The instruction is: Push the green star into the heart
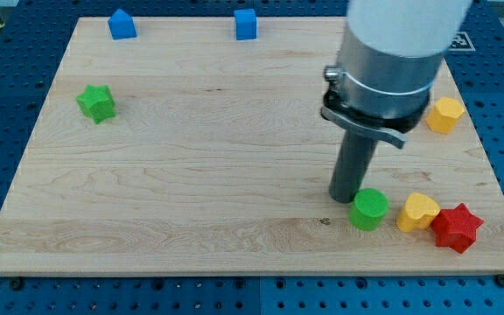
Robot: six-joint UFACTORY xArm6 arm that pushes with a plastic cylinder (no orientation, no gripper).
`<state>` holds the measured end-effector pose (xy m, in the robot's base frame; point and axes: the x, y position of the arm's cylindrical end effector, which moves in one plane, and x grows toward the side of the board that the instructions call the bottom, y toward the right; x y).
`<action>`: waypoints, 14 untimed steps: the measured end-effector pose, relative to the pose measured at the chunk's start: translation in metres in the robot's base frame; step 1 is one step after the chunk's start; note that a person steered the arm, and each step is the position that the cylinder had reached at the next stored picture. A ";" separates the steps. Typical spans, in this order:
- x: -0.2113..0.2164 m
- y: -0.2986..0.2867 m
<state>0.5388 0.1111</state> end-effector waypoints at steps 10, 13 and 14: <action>-0.096 -0.259; -0.028 -0.174; -0.008 -0.116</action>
<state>0.5303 -0.0050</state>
